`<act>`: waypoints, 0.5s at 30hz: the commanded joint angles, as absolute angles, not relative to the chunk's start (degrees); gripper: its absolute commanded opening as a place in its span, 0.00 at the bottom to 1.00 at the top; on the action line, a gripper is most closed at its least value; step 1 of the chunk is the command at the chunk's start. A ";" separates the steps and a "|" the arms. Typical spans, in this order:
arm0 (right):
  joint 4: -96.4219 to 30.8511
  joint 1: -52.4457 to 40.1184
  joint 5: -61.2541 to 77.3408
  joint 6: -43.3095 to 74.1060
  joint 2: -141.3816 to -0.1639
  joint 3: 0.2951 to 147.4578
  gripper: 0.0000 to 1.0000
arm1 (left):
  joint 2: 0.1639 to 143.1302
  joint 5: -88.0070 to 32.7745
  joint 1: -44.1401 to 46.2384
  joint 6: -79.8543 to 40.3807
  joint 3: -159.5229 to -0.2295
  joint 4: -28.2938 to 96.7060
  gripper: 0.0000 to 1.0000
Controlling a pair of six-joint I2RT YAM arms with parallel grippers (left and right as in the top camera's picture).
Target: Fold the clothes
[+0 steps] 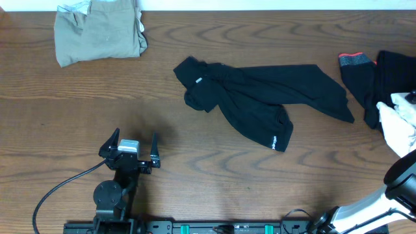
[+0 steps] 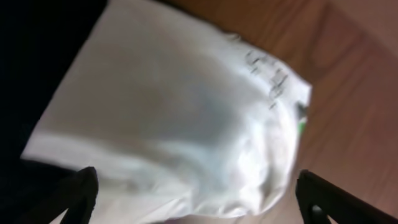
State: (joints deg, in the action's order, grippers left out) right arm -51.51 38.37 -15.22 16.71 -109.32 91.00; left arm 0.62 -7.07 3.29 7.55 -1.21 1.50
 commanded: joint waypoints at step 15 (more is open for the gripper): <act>-52.95 25.30 19.07 -0.75 -108.27 91.18 0.96 | 0.23 -7.66 3.51 7.92 -0.23 3.42 0.98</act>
